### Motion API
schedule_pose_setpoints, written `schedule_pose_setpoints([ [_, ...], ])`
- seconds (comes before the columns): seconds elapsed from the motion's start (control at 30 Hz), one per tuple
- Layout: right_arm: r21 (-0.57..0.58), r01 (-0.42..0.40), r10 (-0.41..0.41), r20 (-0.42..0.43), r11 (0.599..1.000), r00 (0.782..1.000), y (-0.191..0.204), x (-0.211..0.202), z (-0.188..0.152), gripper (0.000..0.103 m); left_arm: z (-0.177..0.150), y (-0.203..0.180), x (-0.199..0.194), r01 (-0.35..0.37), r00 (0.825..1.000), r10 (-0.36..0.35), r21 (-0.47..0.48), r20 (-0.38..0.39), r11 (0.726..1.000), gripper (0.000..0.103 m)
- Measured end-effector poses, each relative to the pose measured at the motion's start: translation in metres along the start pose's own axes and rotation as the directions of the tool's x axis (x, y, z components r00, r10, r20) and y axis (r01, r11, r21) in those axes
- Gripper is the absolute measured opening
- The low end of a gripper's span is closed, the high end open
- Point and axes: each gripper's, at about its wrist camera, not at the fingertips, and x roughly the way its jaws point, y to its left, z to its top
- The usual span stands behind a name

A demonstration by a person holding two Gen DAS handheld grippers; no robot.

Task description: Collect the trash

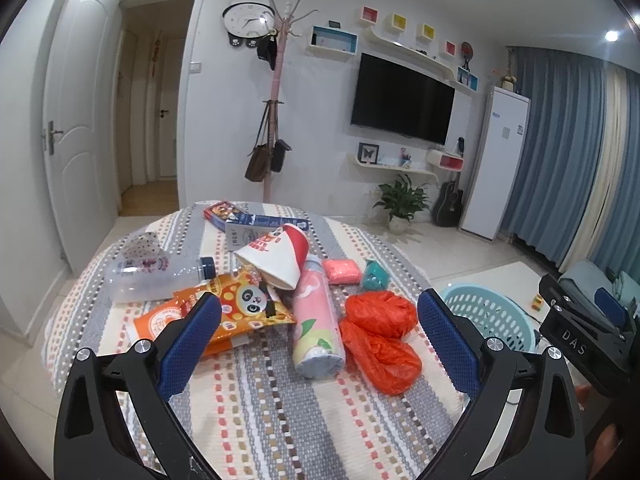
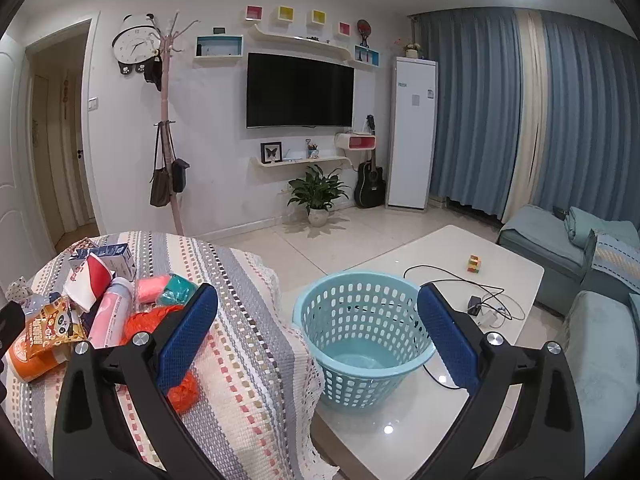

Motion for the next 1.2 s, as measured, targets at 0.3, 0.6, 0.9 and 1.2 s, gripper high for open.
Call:
schedule_pose_setpoints([
  [0.3, -0.029, -0.073, 0.073, -0.010, 0.997, 0.997, 0.019, 0.017, -0.001, 0.094, 0.000, 0.024, 0.000, -0.092, 0.996, 0.092, 0.001, 0.007, 0.996, 0.095],
  [0.6, -0.076, -0.257, 0.247, -0.114, 0.963, 0.962, 0.060, 0.035, -0.016, 0.070, 0.009, 0.116, -0.004, -0.176, 0.984, 0.172, -0.075, -0.052, 0.982, 0.095],
  [0.9, -0.053, -0.362, 0.340, -0.241, 0.931, 0.909, 0.081, 0.067, -0.019, 0.070, 0.011, 0.153, 0.046, -0.052, 0.980, 0.043, -0.041, -0.195, 0.998, 0.095],
  [1.2, -0.006, -0.421, 0.395, -0.332, 0.907, 0.857, 0.088, 0.096, -0.027, 0.076, 0.013, 0.132, 0.115, 0.090, 0.933, -0.081, 0.009, -0.350, 0.996, 0.095],
])
